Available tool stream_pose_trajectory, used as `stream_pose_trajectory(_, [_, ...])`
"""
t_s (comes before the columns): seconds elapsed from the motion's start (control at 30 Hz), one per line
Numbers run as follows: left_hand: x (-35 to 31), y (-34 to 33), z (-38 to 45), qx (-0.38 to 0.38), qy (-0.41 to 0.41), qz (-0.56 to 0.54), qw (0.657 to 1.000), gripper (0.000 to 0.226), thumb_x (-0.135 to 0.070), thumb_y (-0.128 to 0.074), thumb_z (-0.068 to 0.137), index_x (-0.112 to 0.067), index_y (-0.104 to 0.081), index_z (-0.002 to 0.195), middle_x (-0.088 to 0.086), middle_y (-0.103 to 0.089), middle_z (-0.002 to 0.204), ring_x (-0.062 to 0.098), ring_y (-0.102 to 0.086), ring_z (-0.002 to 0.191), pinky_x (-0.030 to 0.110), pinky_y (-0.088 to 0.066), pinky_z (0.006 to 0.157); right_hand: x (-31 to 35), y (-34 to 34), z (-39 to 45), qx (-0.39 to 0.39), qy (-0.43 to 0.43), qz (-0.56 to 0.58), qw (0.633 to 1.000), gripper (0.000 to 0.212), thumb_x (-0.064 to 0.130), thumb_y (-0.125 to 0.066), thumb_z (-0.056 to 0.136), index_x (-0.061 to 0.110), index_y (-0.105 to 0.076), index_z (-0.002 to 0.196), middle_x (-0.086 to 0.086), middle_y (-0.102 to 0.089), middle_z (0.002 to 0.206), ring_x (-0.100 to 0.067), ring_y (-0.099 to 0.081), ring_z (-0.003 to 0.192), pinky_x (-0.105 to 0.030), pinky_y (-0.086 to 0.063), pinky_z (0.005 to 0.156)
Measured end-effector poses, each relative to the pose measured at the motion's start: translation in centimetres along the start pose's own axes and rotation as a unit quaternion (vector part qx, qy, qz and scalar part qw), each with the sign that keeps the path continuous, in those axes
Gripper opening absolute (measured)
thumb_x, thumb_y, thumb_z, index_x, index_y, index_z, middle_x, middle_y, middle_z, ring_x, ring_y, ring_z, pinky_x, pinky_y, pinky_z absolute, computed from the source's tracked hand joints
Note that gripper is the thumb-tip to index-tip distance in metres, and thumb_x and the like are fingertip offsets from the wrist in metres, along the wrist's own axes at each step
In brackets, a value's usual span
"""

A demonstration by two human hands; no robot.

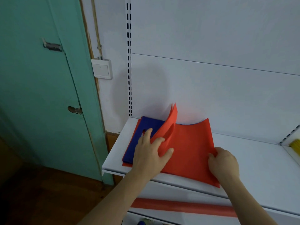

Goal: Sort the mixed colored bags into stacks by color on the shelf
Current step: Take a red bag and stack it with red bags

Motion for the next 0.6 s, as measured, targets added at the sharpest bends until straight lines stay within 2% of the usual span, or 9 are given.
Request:
stream_pose_trajectory(0.07, [0.3,0.6,0.7,-0.029,0.028,-0.059,0.997,0.042,-0.057,-0.06,0.097,-0.033,-0.063,0.131,0.003,-0.047,0.155,0.024,-0.048,0.14,0.04,-0.048,0.107,-0.2,0.1,-0.1,-0.018,0.005,0.017,1.0,0.02,0.018,-0.058,0.097,0.01,-0.071,0.109,-0.017,-0.07,0.1,-0.041,-0.065,0.094,-0.046,-0.055,0.083])
stream_pose_trajectory(0.13, [0.9,1.2,1.7,-0.047,0.047,-0.071,0.995,0.035,-0.035,-0.064,0.1,-0.029,-0.062,0.135,-0.005,-0.064,0.133,0.016,-0.063,0.119,0.025,-0.048,0.091,-0.4,0.4,-0.2,-0.05,0.009,0.03,0.998,0.02,0.016,-0.055,0.097,0.011,-0.072,0.107,-0.016,-0.072,0.097,-0.041,-0.065,0.091,-0.046,-0.055,0.081])
stream_pose_trajectory(0.23, [1.9,2.0,2.8,-0.024,0.078,-0.071,0.994,0.046,-0.017,-0.061,0.1,-0.031,-0.054,0.143,-0.008,-0.064,0.131,0.012,-0.066,0.099,0.024,-0.046,0.081,-0.9,0.8,-0.3,-0.084,0.027,0.037,0.995,0.024,0.014,-0.053,0.097,0.015,-0.074,0.109,-0.013,-0.074,0.094,-0.041,-0.066,0.088,-0.046,-0.056,0.079])
stream_pose_trajectory(0.4, [2.4,1.6,3.6,0.065,0.043,-0.079,0.994,0.068,-0.008,-0.058,0.094,-0.035,-0.042,0.153,-0.002,-0.054,0.139,0.015,-0.062,0.11,0.029,-0.051,0.089,-1.4,1.2,0.0,-0.102,0.04,0.043,0.993,0.026,0.015,-0.055,0.099,0.017,-0.076,0.114,-0.011,-0.071,0.094,-0.038,-0.065,0.086,-0.044,-0.055,0.077])
stream_pose_trajectory(0.5, [2.6,0.8,3.5,0.116,0.022,-0.08,0.99,0.071,-0.006,-0.058,0.093,-0.028,-0.039,0.158,-0.003,-0.046,0.149,0.013,-0.055,0.123,0.022,-0.042,0.095,-1.3,1.2,0.0,-0.113,0.042,0.05,0.991,0.022,0.014,-0.056,0.097,0.015,-0.075,0.108,-0.011,-0.072,0.085,-0.04,-0.066,0.081,-0.044,-0.055,0.074])
stream_pose_trajectory(0.6, [2.8,1.0,3.5,0.076,0.007,-0.08,0.994,0.058,-0.01,-0.06,0.098,-0.022,-0.047,0.154,-0.004,-0.051,0.148,0.011,-0.055,0.126,0.018,-0.038,0.097,-1.3,1.3,0.1,-0.128,0.047,0.073,0.988,0.014,0.014,-0.055,0.099,0.014,-0.067,0.106,-0.012,-0.07,0.08,-0.042,-0.065,0.077,-0.046,-0.053,0.071])
Point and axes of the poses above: each hand's wrist, its own z-axis towards the middle knuckle, its own y-axis out of the back of the hand, x = y × z, the point moved 4 cm from there along z, towards the middle knuckle
